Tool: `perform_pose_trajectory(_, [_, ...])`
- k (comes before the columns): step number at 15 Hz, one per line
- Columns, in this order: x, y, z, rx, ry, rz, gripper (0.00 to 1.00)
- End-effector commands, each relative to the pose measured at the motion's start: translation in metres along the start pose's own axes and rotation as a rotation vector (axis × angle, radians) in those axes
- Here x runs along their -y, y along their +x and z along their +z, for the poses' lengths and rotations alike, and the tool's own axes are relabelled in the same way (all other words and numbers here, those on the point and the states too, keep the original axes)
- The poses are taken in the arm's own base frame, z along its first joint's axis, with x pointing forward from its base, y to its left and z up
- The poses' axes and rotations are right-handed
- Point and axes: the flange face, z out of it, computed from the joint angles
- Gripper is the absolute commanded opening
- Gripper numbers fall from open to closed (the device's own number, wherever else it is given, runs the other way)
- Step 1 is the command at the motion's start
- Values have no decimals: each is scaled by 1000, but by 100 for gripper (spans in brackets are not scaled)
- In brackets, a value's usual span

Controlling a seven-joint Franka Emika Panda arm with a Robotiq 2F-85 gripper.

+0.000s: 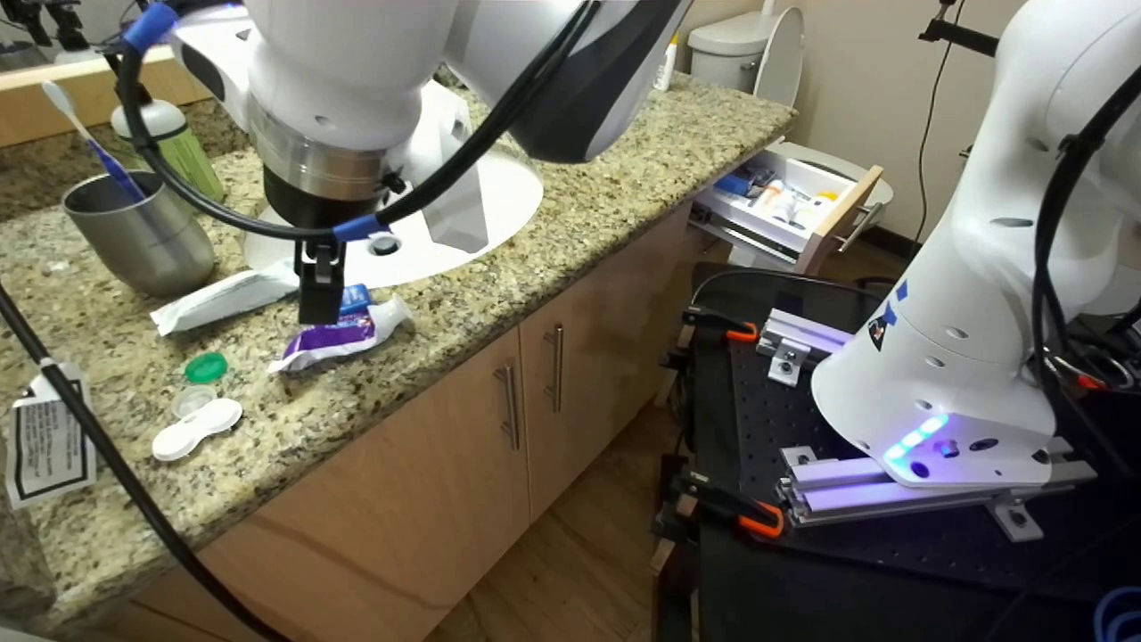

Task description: Move the purple tube of tooth paste to the right, move the blue object to the right, move the white tube to the right, remove the toothbrush from the silver cup and place it on the right side of the counter

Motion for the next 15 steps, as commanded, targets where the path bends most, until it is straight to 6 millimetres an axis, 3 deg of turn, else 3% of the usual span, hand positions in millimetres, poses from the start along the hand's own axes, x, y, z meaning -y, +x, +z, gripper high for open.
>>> perform_pose_trajectory(1, [0, 3, 1, -3, -4, -2, 100])
perform_pose_trajectory(6, [25, -3, 29, 77, 148, 16, 100])
perform_pose_trajectory(7, [27, 1, 33, 90, 151, 30, 100])
perform_pose_trajectory(8, [25, -1, 23, 73, 128, 29, 100])
perform_pose_trajectory(12, [27, 0, 31, 78, 135, 35, 100])
perform_pose_trajectory(15, [27, 0, 52, 95, 133, 45, 100])
